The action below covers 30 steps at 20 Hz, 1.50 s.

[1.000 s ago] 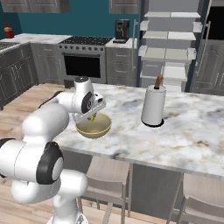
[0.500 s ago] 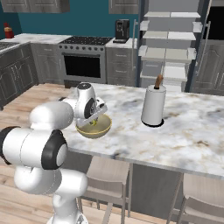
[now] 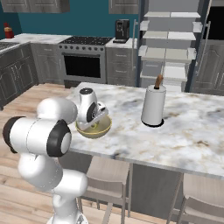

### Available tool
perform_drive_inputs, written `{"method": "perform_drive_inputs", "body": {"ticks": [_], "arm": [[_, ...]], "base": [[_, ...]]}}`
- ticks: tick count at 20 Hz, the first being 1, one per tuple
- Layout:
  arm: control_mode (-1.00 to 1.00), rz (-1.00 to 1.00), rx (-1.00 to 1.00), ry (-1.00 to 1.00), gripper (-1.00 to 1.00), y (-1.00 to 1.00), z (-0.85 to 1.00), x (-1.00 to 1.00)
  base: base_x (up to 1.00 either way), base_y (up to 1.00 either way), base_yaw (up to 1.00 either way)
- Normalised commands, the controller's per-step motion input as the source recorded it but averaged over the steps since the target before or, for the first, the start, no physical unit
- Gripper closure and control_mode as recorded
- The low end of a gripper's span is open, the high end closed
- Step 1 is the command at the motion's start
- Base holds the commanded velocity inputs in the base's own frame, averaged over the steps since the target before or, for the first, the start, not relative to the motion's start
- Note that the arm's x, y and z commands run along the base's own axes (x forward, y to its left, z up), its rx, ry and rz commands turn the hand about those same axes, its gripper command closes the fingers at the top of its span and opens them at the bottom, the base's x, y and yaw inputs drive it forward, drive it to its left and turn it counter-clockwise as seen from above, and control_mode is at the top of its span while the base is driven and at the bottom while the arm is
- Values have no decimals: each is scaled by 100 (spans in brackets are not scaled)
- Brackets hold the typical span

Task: There is a bowl on the dining counter. Grab a lemon wedge from the fridge and place it in the bowl. Then get the liquor bottle and glass cup from the cabinet and place them next to the bowl.

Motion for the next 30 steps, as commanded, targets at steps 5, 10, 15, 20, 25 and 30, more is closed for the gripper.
{"method": "perform_drive_inputs", "body": {"ticks": [5, 10, 15, 20, 25, 30], "arm": [[-100, 0, 0, 0, 100, 0, -25, 16], [-100, 0, 0, 0, -100, 0, -12, 6], [-100, 0, 0, -2, -100, 0, 7, -2], [-100, 1, 0, -8, -100, 0, 48, -17], [-100, 8, 7, -10, -100, 2, 75, -28], [-100, 7, 13, -4, -100, 18, 87, -28]], "base": [[0, 0, 0], [0, 0, 0], [0, 0, 0], [0, 0, 0], [0, 0, 0], [0, 0, 0]]}}
